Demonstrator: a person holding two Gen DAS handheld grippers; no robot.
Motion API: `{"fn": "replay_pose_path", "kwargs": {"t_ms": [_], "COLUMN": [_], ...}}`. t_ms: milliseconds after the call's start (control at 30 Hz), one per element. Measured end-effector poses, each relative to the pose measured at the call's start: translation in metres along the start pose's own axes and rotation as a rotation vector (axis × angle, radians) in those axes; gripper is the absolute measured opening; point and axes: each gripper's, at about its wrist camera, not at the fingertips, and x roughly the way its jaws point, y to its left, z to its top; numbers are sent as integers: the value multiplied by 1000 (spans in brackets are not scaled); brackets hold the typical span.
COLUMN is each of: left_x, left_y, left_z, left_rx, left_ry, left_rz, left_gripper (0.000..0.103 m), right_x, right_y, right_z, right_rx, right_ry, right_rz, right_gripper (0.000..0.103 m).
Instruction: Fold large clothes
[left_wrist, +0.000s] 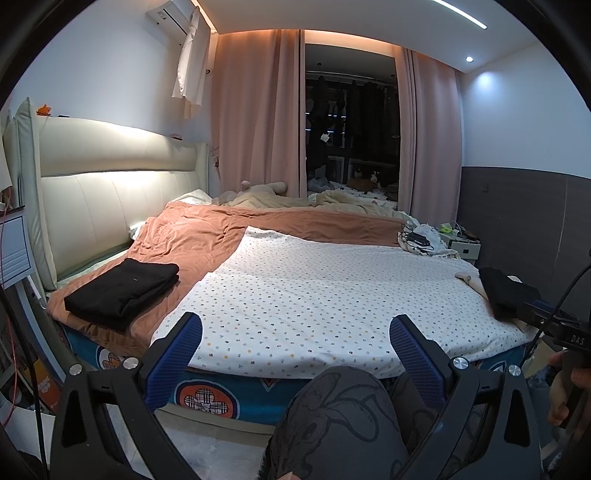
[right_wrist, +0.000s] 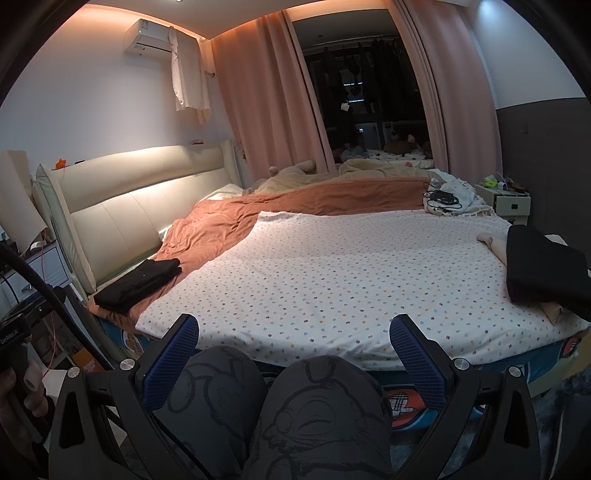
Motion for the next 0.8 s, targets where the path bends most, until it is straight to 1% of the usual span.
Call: {"fn": "replay_pose_path", "kwargs": {"t_ms": [567, 800], "left_x": [0, -7], "left_y": [-3, -2], "left_z": [2, 3], "left_rx": [5, 7], "left_ry": [2, -9], "left_rz": [-22, -24], "left_gripper": [103, 103], "right_x": [-4, -10], "right_y": [-11, -12], "right_z": [1, 1], "right_rx": [0, -5], "right_ry": [3, -2], "right_rz": [-7, -5], "right_gripper": [103, 103]}}
